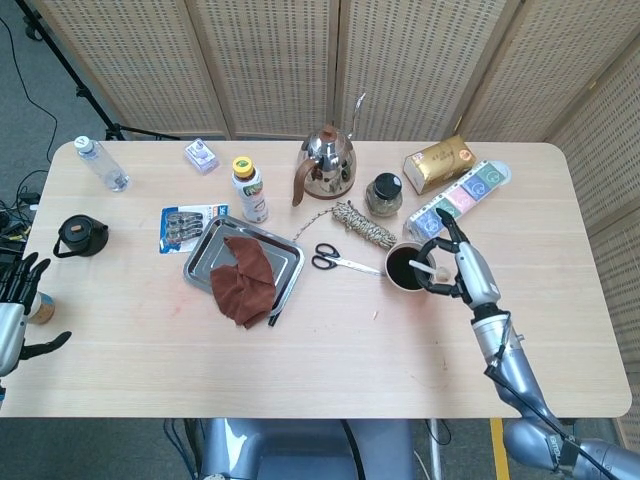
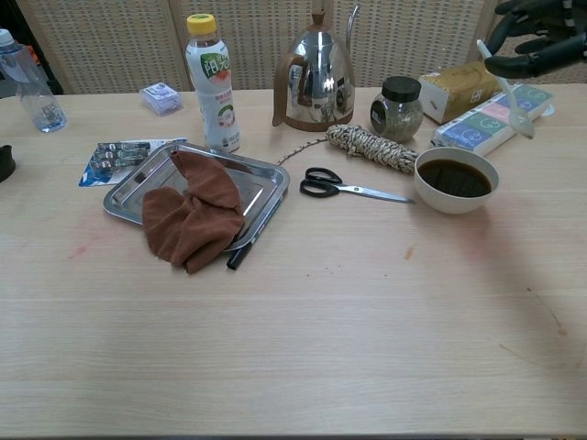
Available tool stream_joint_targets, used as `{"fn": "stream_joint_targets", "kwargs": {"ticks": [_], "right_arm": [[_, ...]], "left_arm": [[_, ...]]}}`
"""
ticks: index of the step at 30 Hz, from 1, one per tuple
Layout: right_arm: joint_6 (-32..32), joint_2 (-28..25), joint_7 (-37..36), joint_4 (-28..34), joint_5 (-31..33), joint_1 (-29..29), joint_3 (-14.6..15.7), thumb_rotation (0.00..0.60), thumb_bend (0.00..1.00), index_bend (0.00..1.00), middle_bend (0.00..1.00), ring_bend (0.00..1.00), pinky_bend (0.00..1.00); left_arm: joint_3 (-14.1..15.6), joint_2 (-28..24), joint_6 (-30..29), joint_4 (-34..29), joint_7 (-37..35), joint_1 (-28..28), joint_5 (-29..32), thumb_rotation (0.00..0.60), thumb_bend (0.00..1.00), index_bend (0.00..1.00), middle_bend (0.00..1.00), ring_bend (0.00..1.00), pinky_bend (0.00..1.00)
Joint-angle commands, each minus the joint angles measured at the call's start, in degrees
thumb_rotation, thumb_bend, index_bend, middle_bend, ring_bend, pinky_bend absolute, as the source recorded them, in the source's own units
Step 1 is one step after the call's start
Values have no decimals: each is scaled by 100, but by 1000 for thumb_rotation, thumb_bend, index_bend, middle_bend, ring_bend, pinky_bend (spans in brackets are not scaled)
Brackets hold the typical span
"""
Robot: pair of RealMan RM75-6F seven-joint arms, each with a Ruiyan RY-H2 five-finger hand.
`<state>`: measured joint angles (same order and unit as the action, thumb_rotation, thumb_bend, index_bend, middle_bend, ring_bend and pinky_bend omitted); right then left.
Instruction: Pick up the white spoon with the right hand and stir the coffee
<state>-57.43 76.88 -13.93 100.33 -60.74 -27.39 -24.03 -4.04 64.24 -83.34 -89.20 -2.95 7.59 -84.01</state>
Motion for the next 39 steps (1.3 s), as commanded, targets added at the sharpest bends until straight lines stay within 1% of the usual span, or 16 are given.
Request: {"fn": "stream_joint_targets", "kwargs": {"ticks": [1, 5, 9, 14, 18, 31, 35, 39], "right_arm": [[180, 202, 18, -148, 314, -302, -158, 600, 440, 577, 0, 0, 42], [340, 531, -35, -402, 514, -557, -175, 600, 440, 577, 0, 0, 41], [523, 984, -157, -919, 626, -866, -199, 600, 440, 577, 0, 0, 34], [598, 1523, -305, -1747, 498, -1133, -132, 600, 440, 581, 0, 0, 24], [608, 1817, -524, -2254, 321, -1214, -68, 600, 441, 581, 0, 0, 14], [581, 2438, -1034, -3371, -216, -1358, 152, 600, 448, 586, 0, 0, 12], [560, 2540, -1208, -3683, -379, -1392, 183, 600, 452, 586, 0, 0, 12], [508, 2526, -1419, -3802, -511, -1374, 178, 600, 452, 586, 0, 0, 12]], "left_arm": [[-4, 7, 15, -2, 22, 6, 16, 600, 0, 0, 0, 0, 0], [-20, 25, 66, 10, 63, 27, 71, 600, 0, 0, 0, 0, 0], [-36, 38, 133, 22, 93, 56, 126, 600, 0, 0, 0, 0, 0], [-54, 38, 152, 33, 77, 57, 181, 600, 0, 0, 0, 0, 0], [-74, 32, 181, 46, 46, 60, 239, 600, 0, 0, 0, 0, 0], [-113, 63, 272, 63, 129, 101, 359, 600, 0, 0, 0, 0, 0], [-124, 57, 270, 63, 113, 98, 381, 600, 0, 0, 0, 0, 0], [-136, 54, 291, 76, 95, 104, 411, 600, 0, 0, 0, 0, 0]]}}
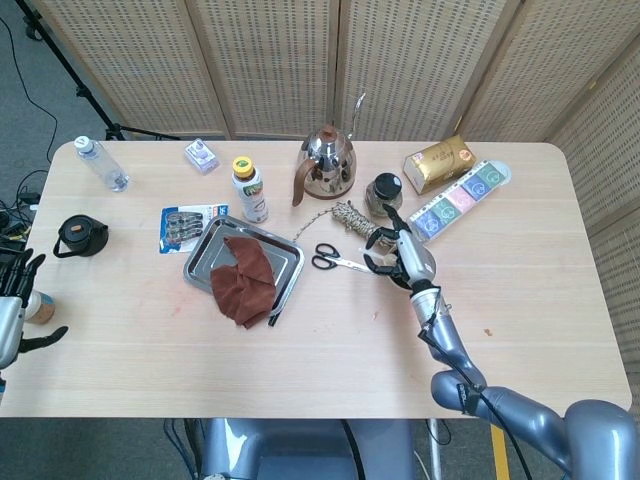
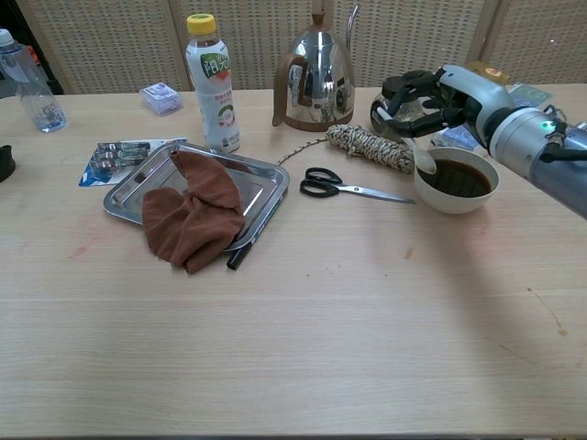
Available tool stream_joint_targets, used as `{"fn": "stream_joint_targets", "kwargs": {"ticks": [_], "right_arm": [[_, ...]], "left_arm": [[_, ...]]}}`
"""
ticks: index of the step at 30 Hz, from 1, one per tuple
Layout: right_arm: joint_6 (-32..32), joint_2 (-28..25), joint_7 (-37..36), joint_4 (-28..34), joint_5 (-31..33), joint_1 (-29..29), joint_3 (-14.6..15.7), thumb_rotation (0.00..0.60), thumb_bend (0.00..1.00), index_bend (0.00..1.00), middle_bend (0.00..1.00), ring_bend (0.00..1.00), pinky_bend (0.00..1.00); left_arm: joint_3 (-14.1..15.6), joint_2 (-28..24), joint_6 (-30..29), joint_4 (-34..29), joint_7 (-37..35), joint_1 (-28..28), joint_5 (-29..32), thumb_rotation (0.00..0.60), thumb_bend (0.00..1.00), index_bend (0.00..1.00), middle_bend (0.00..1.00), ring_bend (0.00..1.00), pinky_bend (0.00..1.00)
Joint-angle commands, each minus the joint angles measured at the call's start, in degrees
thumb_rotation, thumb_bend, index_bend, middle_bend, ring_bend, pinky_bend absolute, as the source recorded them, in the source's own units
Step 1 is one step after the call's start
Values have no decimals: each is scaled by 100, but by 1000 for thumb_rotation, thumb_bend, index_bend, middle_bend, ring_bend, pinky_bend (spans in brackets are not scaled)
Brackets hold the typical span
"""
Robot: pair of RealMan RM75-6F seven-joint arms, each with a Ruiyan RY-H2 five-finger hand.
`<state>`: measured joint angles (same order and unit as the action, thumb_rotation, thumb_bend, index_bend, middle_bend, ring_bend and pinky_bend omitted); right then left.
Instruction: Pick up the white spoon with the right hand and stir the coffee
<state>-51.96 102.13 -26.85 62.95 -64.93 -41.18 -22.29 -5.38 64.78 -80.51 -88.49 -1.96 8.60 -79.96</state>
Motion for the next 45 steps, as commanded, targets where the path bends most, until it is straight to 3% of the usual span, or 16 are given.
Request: {"fn": "stream_joint_targets", "kwargs": {"ticks": [1, 21, 37, 45], "right_arm": [[-48, -18, -170, -67, -121, 14, 7, 600, 452, 586, 0, 0, 12], [80, -79, -583, -394, -191, 193, 155, 600, 450, 586, 0, 0, 12], [340, 167, -1015, -1227, -237, 137, 174, 600, 450, 592, 0, 0, 12], [245, 67, -1154, -1185, -347, 210, 190, 600, 454, 593, 0, 0, 12]], "left_arm": [[-2, 1, 17, 9, -4, 7, 11, 600, 0, 0, 0, 0, 0], [8, 69, 56, 27, 139, 36, 34, 600, 0, 0, 0, 0, 0], [0, 120, 79, 52, 210, 48, 83, 600, 0, 0, 0, 0, 0], [12, 133, 85, 44, 234, 52, 72, 600, 0, 0, 0, 0, 0]]}}
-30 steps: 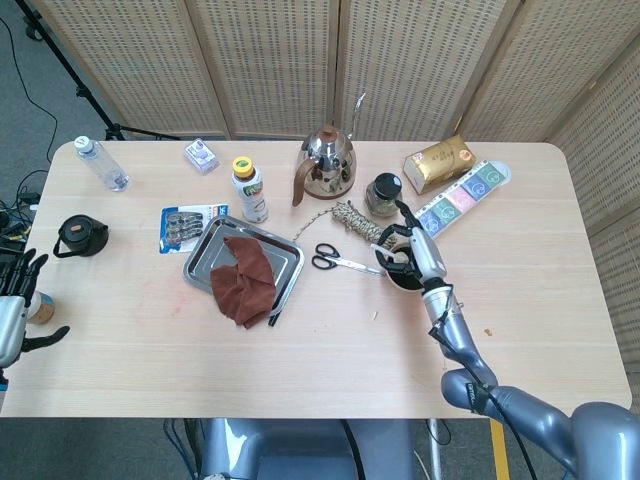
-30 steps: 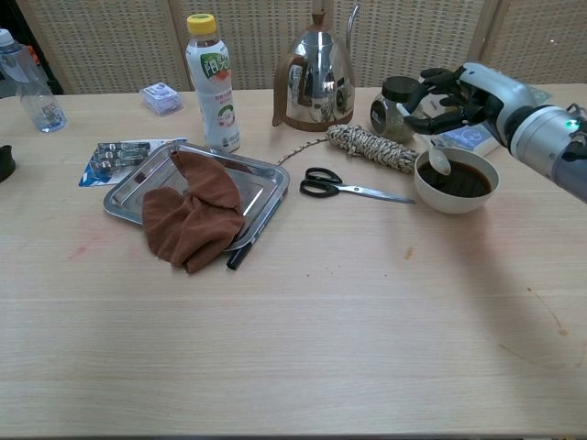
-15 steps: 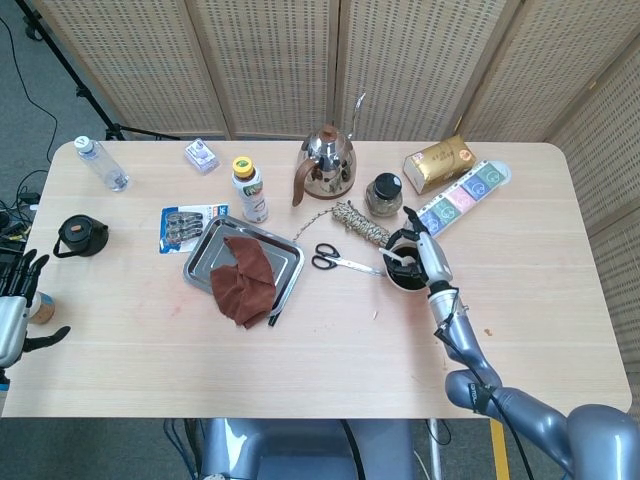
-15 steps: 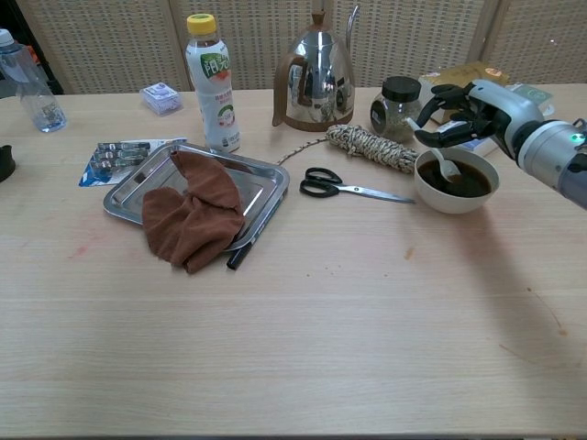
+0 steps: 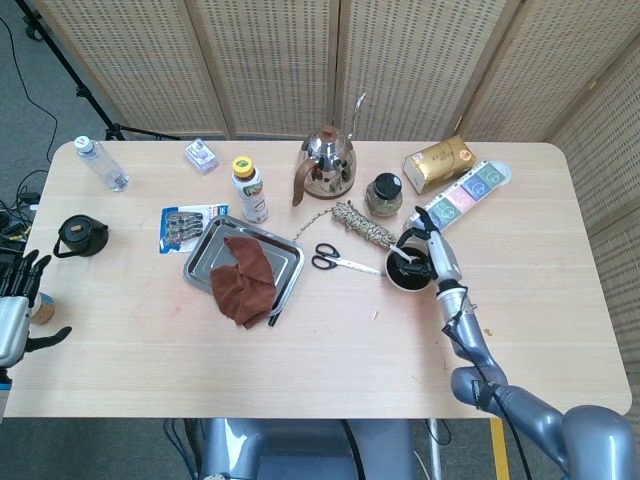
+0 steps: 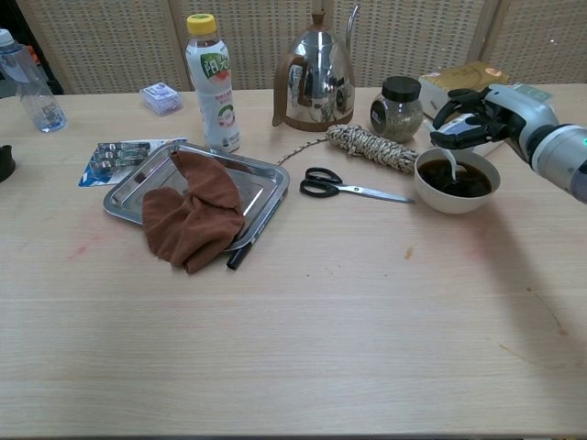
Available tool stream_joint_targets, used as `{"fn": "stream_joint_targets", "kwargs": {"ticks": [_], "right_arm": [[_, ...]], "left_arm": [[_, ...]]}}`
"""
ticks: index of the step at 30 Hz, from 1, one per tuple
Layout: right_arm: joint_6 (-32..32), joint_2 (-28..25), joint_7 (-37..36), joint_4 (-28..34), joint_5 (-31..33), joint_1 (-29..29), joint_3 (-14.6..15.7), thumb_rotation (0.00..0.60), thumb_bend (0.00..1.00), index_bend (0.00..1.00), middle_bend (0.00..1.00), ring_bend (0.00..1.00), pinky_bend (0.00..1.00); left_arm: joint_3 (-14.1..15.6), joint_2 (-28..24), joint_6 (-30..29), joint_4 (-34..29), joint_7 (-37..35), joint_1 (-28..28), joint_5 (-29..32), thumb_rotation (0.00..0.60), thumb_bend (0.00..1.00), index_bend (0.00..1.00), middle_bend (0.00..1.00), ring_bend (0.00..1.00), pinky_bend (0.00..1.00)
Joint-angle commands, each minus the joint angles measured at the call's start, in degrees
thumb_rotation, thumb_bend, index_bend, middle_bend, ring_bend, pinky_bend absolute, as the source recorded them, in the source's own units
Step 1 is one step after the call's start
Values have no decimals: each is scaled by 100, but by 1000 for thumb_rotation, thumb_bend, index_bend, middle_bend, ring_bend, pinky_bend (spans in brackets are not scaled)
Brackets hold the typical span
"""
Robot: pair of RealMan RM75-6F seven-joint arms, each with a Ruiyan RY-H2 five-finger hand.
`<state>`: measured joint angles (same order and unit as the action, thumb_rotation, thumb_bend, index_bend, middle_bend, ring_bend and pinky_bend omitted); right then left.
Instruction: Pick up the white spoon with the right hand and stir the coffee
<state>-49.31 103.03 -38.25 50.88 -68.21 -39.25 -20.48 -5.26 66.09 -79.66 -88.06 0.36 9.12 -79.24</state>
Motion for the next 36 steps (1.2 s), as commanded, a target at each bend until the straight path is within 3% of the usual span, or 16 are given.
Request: {"fn": "stream_joint_targets", "kwargs": {"ticks": [1, 14, 23, 36], "right_arm": [[-37, -43, -22, 43, -36, 32, 17, 600, 454, 593, 0, 0, 12], [-392, -456, -253, 643, -311, 499, 293, 600, 453, 593, 0, 0, 12], [-346, -414, -176, 850, -343, 524, 390, 600, 453, 593, 0, 0, 12], [-77, 97, -3, 320, -99, 34, 24, 600, 454, 593, 0, 0, 12]], "left_arm": [[2, 4, 0, 1, 4, 0, -1, 600, 0, 0, 0, 0, 0], [30, -15, -19, -37, -12, -5, -63, 600, 0, 0, 0, 0, 0], [34, -36, -41, -40, -63, -15, -87, 600, 0, 0, 0, 0, 0], [13, -57, -9, -1, -140, -8, -43, 600, 0, 0, 0, 0, 0]]}}
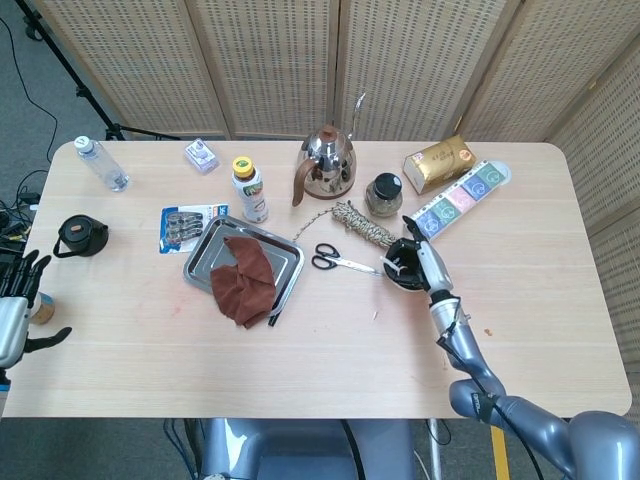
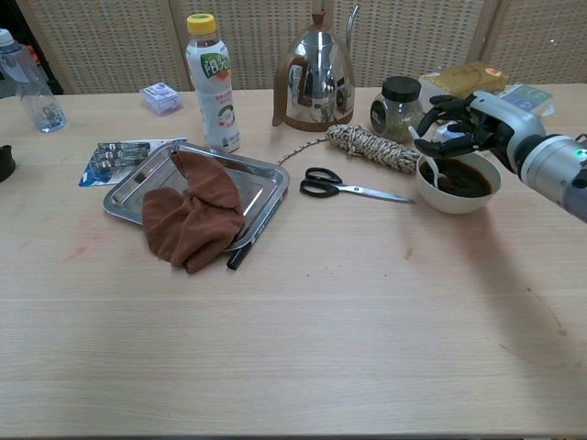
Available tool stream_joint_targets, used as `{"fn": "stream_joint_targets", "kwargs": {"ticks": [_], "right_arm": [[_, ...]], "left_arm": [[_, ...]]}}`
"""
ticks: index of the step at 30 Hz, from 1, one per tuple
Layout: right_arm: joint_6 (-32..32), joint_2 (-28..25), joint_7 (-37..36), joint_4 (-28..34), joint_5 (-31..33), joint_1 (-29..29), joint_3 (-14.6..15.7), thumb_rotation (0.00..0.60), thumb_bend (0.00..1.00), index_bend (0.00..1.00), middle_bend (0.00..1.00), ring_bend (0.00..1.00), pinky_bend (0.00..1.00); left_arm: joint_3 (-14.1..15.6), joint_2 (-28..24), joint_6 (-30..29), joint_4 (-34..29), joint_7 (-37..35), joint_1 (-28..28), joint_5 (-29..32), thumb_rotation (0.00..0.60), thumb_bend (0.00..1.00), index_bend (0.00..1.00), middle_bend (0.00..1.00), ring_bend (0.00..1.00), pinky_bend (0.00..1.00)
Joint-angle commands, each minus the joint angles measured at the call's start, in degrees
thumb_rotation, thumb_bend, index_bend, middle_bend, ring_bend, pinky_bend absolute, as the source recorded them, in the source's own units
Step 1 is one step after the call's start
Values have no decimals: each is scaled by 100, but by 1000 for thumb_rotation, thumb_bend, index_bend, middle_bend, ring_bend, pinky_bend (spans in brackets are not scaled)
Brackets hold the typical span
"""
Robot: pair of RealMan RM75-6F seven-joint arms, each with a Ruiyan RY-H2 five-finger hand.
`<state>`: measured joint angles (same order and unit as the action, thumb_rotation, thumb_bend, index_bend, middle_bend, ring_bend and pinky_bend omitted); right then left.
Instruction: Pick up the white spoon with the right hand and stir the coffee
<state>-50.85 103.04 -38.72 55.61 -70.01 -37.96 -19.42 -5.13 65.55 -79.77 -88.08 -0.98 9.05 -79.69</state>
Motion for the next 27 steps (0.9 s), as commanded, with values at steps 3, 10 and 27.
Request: {"fn": "stream_joint_targets", "kwargs": {"ticks": [3, 10, 27], "right_arm": [[123, 149, 32, -309, 145, -149, -149, 600, 454, 593, 0, 0, 12], [78, 21, -68, -429, 149, -79, -183, 600, 453, 593, 0, 0, 12], [-344, -595, -376, 302, -151, 595, 181, 600, 461, 593, 0, 0, 0]], "left_arm": [[-4, -6, -2, 3, -15, -3, 6, 600, 0, 0, 0, 0, 0], [3, 10, 27, 15, 12, 8, 14, 600, 0, 0, 0, 0, 0], [56, 82, 24, -45, 207, 23, -52, 600, 0, 0, 0, 0, 0]]}}
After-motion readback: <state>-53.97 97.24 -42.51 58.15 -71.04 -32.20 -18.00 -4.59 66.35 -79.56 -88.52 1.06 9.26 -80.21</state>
